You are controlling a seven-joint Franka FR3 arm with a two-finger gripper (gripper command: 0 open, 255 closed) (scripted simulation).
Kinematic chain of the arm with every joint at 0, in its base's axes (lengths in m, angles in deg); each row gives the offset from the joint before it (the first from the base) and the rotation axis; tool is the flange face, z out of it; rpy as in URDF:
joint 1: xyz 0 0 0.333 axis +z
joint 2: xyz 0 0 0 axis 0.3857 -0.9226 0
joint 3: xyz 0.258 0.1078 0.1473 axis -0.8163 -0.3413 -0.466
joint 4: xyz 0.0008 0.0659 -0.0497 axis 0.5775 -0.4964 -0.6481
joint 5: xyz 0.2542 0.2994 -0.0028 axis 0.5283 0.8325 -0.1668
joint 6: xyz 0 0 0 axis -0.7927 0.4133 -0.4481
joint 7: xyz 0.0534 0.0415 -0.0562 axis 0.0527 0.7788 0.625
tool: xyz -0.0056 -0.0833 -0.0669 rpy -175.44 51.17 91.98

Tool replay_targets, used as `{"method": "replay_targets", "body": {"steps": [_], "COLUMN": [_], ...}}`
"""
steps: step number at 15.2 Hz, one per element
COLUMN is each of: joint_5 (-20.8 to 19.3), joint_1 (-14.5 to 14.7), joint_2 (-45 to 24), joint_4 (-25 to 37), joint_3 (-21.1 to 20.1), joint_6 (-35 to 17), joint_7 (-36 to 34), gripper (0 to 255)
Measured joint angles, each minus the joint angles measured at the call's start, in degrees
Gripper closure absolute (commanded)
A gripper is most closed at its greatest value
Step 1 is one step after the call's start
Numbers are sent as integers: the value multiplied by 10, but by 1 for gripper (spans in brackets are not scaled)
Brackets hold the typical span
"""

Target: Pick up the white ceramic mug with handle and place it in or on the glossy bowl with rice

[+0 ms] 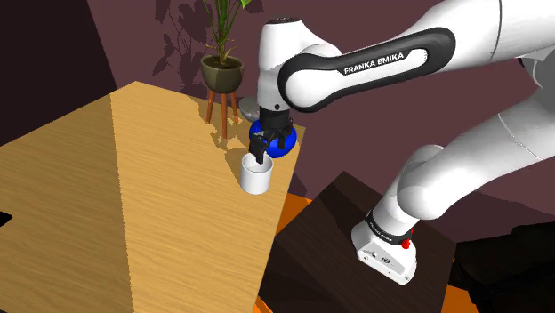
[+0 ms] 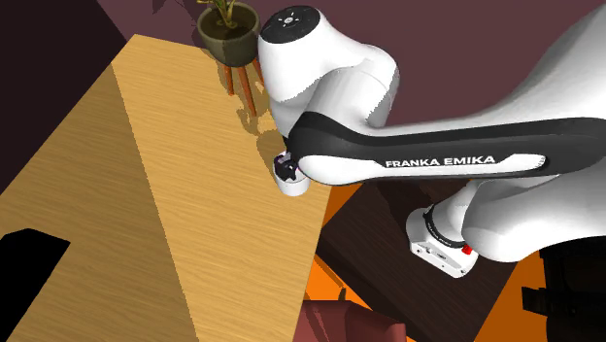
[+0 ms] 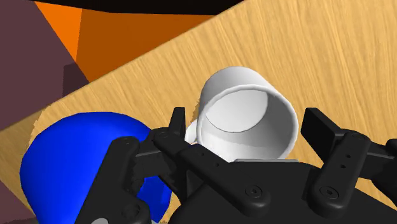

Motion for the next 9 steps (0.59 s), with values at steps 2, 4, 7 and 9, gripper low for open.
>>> {"method": "replay_targets", "body": {"steps": [2,4,7,9], "joint_5": [-4,-16,-33,-38], "joint_1": [0,-2,-4,-4], "joint_2": [-30,-74,-118,-130], "joint_4": [10,32,47,41], "joint_3": [-17,-37,-53,-57], "joint_6": [-28,-59,-93,-111], "joint_7": [-28,-62,-95,-102], "gripper": [0,0,0,0]}}
